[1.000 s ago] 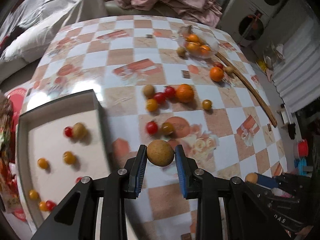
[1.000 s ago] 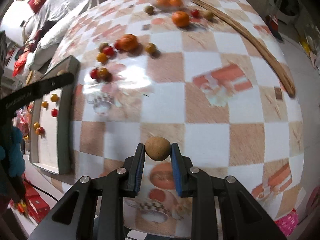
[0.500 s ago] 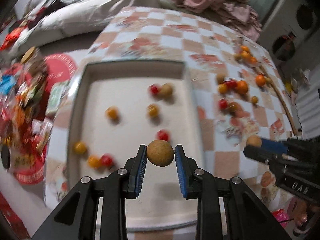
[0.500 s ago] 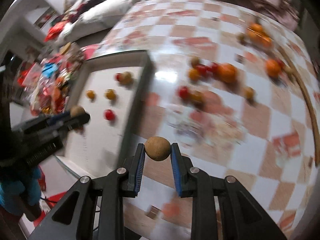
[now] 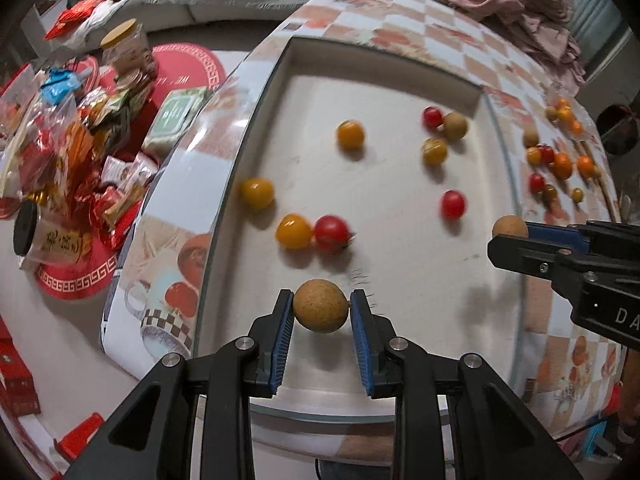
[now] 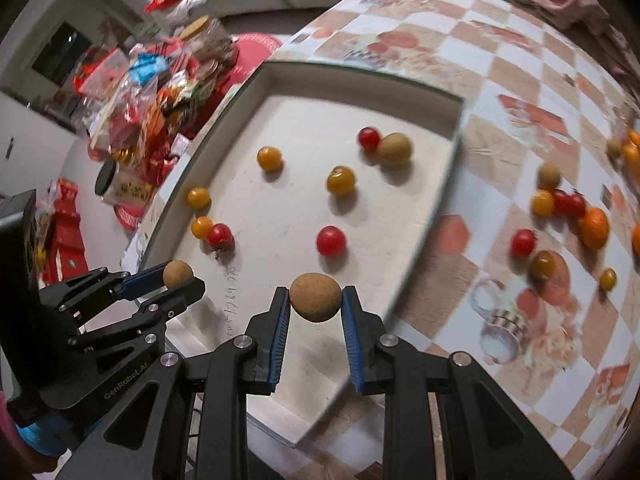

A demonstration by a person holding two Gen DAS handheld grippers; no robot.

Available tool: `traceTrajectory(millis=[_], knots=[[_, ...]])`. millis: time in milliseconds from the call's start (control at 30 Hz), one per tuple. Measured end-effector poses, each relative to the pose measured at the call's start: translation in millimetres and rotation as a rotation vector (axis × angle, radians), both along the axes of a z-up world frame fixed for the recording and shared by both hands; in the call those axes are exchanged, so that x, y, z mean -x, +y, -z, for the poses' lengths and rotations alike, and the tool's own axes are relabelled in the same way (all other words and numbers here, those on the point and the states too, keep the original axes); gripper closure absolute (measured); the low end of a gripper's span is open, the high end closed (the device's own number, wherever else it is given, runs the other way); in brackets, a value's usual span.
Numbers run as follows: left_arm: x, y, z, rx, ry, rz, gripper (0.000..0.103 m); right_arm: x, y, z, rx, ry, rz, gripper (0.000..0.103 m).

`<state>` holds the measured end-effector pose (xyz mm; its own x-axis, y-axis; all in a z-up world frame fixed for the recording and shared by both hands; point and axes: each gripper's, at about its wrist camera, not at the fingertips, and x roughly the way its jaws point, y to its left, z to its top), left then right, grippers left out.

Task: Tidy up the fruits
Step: 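Carry both held brown fruits over the white tray, then open the left tool to drop its brown fruit while the right tool releases its own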

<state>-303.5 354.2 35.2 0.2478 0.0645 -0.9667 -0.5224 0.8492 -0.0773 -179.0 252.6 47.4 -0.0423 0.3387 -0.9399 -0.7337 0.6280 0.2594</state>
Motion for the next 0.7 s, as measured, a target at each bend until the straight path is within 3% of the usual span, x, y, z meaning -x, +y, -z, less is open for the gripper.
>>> traceTrajectory(millis=[500, 533, 567, 600, 633, 700], knots=[[-6.8, 0.2, 16.9, 0.01, 0.052, 0.038, 0.072, 4.7, 18.2, 41.8, 0.117, 0.019, -0.045, 0.074], [-6.8, 0.5, 17.0, 0.01, 0.053, 0.04, 0.068, 5.0, 19.1, 42.3, 0.114, 0.015, -0.046, 0.074], [-7.1, 0.5, 16.9, 0.016, 0.052, 0.044, 0.047, 5.0, 20.0, 42.3, 0.114, 0.015, -0.05, 0.072], [-7.1, 1.1, 16.6, 0.007, 0.055, 0.041, 0.035, 5.6, 20.8, 42.5, 0.111, 0.02, -0.057, 0.067], [-6.8, 1.5, 14.9, -0.011, 0.053, 0.034, 0.028, 6.3, 21.5, 42.1, 0.104, 0.026, -0.062, 0.06], [-7.6, 1.7, 12.2, -0.028, 0.05, 0.041, 0.028, 8.2, 24.1, 41.5, 0.102, 0.026, -0.069, 0.056]])
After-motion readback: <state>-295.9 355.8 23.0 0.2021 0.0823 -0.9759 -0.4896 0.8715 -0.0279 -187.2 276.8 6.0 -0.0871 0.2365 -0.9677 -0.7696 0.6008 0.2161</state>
